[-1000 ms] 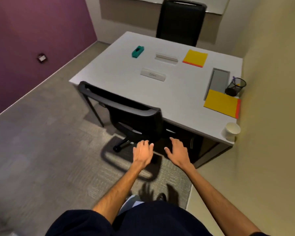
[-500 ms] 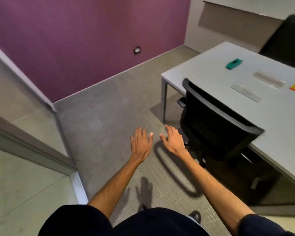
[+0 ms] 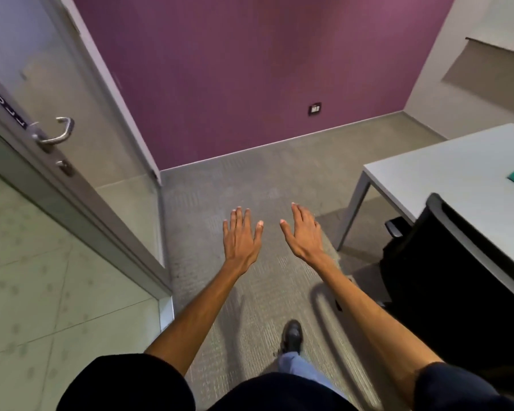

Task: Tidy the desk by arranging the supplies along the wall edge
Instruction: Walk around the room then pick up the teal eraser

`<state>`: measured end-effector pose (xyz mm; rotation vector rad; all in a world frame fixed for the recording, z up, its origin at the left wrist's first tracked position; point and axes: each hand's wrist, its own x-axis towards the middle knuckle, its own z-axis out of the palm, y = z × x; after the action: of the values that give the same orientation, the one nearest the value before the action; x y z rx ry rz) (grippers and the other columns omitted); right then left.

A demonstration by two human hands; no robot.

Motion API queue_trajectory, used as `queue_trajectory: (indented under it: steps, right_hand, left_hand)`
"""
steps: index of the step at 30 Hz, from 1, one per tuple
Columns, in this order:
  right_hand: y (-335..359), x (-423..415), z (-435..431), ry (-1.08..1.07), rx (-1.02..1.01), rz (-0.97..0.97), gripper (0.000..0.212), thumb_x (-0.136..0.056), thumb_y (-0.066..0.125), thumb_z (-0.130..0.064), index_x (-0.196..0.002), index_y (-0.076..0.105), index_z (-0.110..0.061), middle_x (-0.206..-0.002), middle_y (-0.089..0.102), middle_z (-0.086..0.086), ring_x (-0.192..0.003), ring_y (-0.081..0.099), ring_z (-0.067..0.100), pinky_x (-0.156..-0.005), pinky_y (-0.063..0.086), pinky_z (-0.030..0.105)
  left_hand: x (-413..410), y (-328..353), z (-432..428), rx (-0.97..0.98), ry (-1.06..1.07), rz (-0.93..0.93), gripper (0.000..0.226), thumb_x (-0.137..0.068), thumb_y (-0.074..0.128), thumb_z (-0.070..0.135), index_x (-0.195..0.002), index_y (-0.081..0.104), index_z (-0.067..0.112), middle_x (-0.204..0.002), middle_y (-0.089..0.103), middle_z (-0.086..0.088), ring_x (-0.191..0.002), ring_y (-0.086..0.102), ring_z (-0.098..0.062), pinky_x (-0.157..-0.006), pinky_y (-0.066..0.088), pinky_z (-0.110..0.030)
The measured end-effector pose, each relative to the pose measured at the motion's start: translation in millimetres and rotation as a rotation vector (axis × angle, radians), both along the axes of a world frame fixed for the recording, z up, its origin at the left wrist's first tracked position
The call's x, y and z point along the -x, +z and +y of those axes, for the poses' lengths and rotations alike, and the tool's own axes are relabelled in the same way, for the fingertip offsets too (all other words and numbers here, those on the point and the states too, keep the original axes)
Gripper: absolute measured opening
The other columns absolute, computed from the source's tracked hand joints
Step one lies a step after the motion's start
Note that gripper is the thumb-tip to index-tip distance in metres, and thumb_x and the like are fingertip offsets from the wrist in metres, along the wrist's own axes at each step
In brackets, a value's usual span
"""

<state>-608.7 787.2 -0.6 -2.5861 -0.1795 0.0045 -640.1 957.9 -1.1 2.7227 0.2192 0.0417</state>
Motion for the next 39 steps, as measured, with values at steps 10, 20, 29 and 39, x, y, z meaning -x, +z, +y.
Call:
queue_trajectory:
  steps: [10, 20, 29, 39]
  right_hand:
    - [-13, -182, 25, 0.035, -0.017, 0.023, 0.073, -0.101, 0.030, -0.053, -0.157, 0.005, -0.014, -0.165, 0.010, 0.007, -0.153, 0.011, 0.022, -0.123, 0.012, 0.051]
    - [-7, -343, -10, -0.013, -0.020, 0.040, 0.071, -0.101, 0.031, -0.053, -0.156, 0.011, -0.012, -0.164, 0.016, 0.007, -0.152, 0.015, 0.022, -0.121, 0.016, 0.053]
    - [-19, -499, -55, -0.142, -0.025, 0.061, 0.069, -0.100, 0.035, -0.051, -0.154, 0.021, -0.010, -0.160, 0.024, 0.009, -0.150, 0.021, 0.024, -0.119, 0.021, 0.053]
    - [-18, -699, -115, -0.323, 0.019, 0.066, 0.065, -0.101, 0.033, -0.051, -0.152, 0.025, -0.011, -0.158, 0.027, 0.008, -0.148, 0.024, 0.023, -0.119, 0.022, 0.050]
  left_hand:
    - [-171, -13, 39, 0.003, 0.035, 0.022, 0.063, -0.104, 0.018, 0.051, -0.159, 0.007, 0.021, -0.167, 0.004, -0.009, -0.156, -0.002, -0.023, -0.127, -0.002, -0.045]
    - [-348, -3, 5, -0.047, -0.037, 0.058, 0.068, -0.103, 0.019, 0.054, -0.159, 0.004, 0.017, -0.167, 0.002, -0.010, -0.156, -0.004, -0.023, -0.127, 0.002, -0.048]
    - [-526, -16, -36, -0.058, -0.120, 0.093, 0.072, -0.104, 0.026, 0.050, -0.158, 0.005, 0.008, -0.167, 0.005, -0.008, -0.156, -0.001, -0.022, -0.126, 0.007, -0.050]
    - [-766, -1, -94, -0.077, -0.319, 0.035, 0.074, -0.102, 0.028, 0.054, -0.158, 0.013, 0.008, -0.166, 0.015, -0.010, -0.155, 0.010, -0.024, -0.125, 0.015, -0.052]
